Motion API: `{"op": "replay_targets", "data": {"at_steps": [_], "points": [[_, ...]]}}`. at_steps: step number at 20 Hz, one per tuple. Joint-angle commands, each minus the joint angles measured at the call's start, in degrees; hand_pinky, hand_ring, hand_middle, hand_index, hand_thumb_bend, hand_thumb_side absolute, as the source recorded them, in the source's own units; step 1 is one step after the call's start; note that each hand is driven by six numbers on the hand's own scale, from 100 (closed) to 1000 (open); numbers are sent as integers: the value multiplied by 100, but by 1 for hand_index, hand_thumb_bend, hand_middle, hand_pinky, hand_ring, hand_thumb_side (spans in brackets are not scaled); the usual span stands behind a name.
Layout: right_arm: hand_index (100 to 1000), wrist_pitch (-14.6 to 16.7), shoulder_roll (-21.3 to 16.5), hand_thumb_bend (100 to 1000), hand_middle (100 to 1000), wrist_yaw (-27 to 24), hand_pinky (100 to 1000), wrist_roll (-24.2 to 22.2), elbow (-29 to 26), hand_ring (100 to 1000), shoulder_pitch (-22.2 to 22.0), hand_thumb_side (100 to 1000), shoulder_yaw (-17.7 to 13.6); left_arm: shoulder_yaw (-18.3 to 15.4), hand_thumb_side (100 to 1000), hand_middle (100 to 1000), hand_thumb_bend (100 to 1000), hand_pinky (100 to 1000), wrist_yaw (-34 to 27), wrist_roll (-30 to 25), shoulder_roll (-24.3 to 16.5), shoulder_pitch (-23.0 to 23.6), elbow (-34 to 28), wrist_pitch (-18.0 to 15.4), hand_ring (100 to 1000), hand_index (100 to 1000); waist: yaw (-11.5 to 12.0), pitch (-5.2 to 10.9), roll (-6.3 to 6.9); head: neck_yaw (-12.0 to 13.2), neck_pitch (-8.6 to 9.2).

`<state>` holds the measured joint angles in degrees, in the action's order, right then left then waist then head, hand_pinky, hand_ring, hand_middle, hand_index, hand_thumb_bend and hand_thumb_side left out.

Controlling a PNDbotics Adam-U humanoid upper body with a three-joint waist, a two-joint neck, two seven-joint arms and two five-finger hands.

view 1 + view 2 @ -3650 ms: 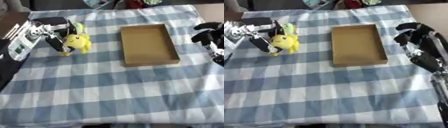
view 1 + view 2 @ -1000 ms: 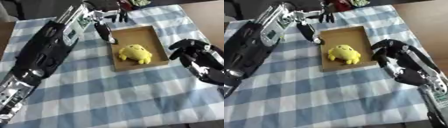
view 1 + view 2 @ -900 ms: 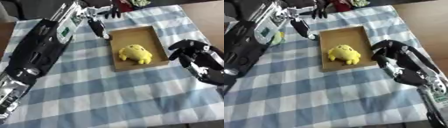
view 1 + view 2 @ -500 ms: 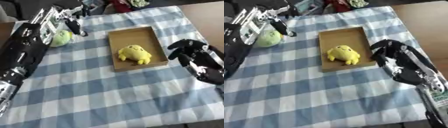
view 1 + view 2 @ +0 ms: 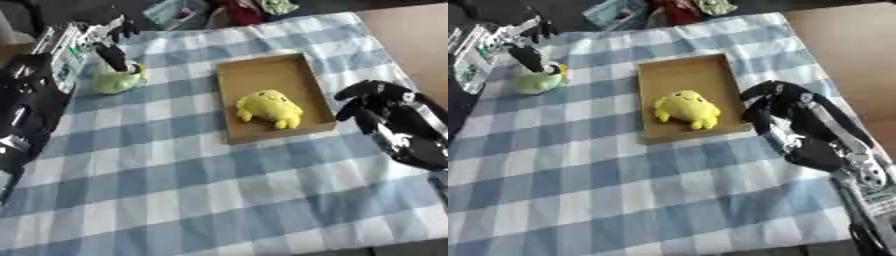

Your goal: Pick up objects on the table and place them in the box.

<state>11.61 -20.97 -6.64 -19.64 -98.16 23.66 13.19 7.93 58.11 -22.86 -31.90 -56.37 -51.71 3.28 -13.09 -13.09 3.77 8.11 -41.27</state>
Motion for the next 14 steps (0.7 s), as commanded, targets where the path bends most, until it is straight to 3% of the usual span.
{"op": "replay_targets", "data": {"at_steps": [1, 9, 14], "points": [[765, 6, -128, 185, 703, 12, 634, 25, -48, 613, 50, 488, -65, -131, 140, 652, 576, 728, 107, -11, -255, -54, 106, 23, 625, 795, 6, 101, -31, -19, -16], [765, 7, -127, 184, 703, 15, 634, 35, -44, 612, 34, 489, -75, -214, 135, 660, 538, 743, 233, -687, -264, 59, 467, -228, 634, 796, 21, 103, -44, -48, -30], [765, 11, -130, 184, 703, 18, 634, 42, -42, 612, 32, 489, -81, -244, 100, 513, 450, 669, 343, -896, -259, 91, 528, -295, 500, 679, 28, 103, -55, -61, -23]]}}
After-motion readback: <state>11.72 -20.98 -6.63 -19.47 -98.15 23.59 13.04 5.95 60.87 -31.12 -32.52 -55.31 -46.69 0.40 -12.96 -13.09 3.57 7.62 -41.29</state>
